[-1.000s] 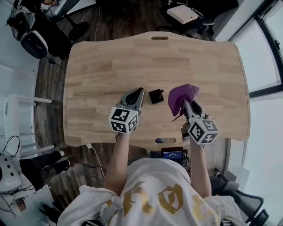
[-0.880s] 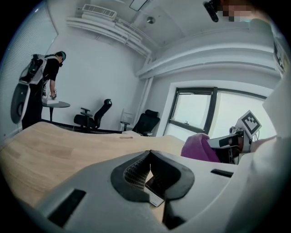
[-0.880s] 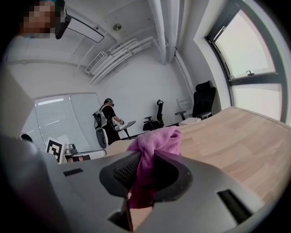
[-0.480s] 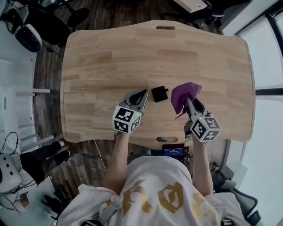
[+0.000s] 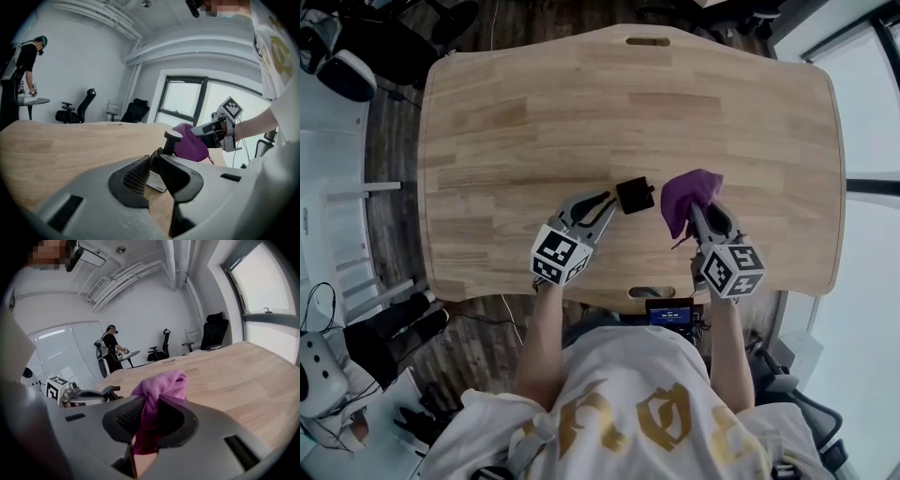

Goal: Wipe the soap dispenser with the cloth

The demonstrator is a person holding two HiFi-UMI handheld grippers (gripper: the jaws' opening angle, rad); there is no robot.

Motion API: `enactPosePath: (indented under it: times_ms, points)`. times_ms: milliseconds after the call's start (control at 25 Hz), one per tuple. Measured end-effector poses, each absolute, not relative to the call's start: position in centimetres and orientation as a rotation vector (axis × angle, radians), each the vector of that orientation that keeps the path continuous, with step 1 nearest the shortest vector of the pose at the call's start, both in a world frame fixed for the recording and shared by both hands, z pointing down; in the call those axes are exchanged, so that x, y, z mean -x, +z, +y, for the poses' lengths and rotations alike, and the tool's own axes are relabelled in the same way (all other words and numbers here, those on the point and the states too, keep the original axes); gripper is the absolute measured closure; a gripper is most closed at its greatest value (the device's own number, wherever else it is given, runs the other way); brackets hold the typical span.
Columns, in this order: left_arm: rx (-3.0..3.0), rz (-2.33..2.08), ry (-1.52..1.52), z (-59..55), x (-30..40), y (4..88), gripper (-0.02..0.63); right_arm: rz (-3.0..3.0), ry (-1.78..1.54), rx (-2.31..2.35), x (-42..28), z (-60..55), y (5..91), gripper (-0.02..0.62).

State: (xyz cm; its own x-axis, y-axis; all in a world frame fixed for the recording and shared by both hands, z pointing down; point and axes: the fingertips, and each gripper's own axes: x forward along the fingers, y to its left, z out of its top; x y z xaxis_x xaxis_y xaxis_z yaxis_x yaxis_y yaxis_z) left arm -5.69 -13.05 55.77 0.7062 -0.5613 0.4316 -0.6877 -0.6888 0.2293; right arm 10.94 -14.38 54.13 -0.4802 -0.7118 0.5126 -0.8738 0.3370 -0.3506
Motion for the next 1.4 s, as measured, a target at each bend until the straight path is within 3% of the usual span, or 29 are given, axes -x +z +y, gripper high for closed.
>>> enactPosePath:
  times_ms: [320,640,1400]
  points:
    - [-2.610,-0.795,0.651,-12.0,4.9,58.3,0.371,-2.337,0.893,-1.390,-10.7,-15.0,55.3,0.525]
    - [-2.685,-0.734,0.767,-12.1,4.2,59.8,0.276,-2.403,0.926,-1.333,-10.1,-15.2,54.9,0.525]
    - [-2.745,-0.614,0.827,-12.9,0.7,62.3,0.264,-2.383,1.027,-1.326,-10.7,-15.8,56.6,0.525]
